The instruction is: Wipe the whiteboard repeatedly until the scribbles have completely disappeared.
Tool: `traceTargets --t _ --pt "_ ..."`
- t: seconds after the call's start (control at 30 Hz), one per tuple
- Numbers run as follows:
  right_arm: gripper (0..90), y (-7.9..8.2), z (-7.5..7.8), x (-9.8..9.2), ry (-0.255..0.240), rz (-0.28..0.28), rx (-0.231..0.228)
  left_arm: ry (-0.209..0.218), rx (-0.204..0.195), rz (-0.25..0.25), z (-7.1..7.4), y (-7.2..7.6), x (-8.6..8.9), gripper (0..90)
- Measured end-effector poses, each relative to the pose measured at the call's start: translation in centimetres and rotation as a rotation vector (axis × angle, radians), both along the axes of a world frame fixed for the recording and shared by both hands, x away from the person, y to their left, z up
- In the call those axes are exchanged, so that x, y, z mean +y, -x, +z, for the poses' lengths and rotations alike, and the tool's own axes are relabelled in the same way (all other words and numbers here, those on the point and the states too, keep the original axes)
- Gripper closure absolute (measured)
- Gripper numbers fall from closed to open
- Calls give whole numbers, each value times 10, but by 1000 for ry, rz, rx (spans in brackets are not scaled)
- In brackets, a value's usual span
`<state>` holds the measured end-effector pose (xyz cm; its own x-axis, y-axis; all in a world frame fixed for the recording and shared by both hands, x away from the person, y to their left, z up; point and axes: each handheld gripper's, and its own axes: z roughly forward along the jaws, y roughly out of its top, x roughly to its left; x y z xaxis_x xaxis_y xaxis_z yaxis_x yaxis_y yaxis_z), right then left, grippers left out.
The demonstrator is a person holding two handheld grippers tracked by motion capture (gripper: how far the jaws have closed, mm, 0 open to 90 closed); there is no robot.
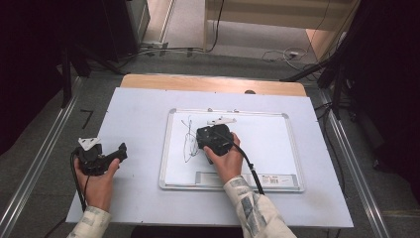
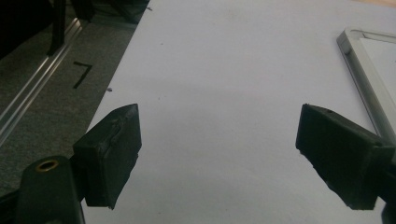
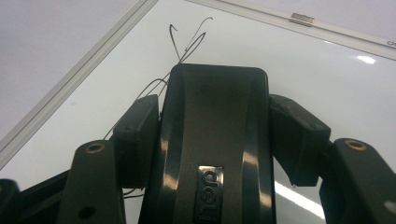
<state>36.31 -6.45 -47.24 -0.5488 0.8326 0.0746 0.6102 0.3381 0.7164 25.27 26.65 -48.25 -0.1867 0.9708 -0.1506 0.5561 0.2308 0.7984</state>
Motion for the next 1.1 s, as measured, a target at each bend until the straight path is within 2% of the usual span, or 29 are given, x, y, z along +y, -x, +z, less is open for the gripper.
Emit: traceTargets --t 0.2,0.47,0.63,0.7,0.8,1.1 --pt "356 -5 -2 4 8 -3 4 2 0 -2 0 0 1 149" --pt "356 -5 -3 16 15 20 -3 0 0 -2 0 1 1 149" --pt "356 -5 -9 25 20 36 2 2 -1 -1 0 1 1 149" --pt "355 -5 -13 30 37 45 1 3 -1 1 0 1 2 149" --pt "356 -3 -15 34 63 50 -32 2 -4 2 0 1 2 149" --pt "363 1 -16 37 78 54 -45 -1 -2 -3 0 1 1 149"
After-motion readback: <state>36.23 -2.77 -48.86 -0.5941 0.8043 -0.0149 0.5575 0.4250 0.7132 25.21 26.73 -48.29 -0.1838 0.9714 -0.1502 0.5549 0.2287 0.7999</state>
